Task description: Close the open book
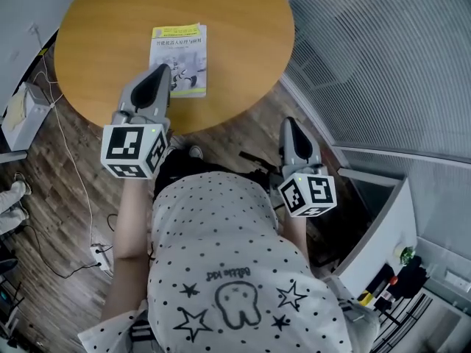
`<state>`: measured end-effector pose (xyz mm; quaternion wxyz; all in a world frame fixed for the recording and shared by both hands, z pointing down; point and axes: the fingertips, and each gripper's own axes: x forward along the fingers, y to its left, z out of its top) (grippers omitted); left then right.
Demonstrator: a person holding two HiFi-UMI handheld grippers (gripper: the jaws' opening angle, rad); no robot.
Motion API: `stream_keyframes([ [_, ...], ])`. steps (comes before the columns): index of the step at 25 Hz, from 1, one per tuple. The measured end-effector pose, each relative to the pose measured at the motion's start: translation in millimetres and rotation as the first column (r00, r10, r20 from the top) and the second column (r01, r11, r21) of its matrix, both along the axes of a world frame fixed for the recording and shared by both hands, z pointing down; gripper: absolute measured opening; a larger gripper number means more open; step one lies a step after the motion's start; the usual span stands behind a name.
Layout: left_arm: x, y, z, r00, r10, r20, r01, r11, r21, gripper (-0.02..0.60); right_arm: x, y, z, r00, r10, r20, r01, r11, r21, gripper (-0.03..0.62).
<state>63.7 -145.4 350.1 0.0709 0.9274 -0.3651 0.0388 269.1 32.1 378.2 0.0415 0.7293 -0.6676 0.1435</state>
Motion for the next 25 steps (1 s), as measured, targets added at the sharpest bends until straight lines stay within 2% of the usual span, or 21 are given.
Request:
stream_keyframes([
  [5, -25.0, 14.3, -38.3, 0.999, -0.017, -0.040, 0.020, 0.997, 0.077, 0.009, -7.4, -11.7, -0.1, 1.000, -0.031, -0.001, 0.031, 0.999, 0.004, 0.003],
  [12, -73.2, 34.1, -59.0, 0.989, -0.138, -0.051, 0.143, 0.984, 0.109, 0.009, -25.1, -28.4, -2.1, 0.996, -0.089, -0.002, 0.089, 0.996, 0.030, 0.003],
  [17, -111.7, 46.0, -52.3, 0.976, -0.210, -0.054, 0.214, 0.974, 0.079, 0.009, -42.9, -34.7, 0.5, 0.994, -0.113, -0.003, 0.113, 0.993, 0.024, 0.005],
  [25, -133.9, 61.5, -32.5, 0.960, -0.278, -0.027, 0.279, 0.959, 0.049, 0.009, -42.2, -37.4, -0.8, 0.994, -0.113, -0.001, 0.113, 0.993, 0.023, 0.003],
])
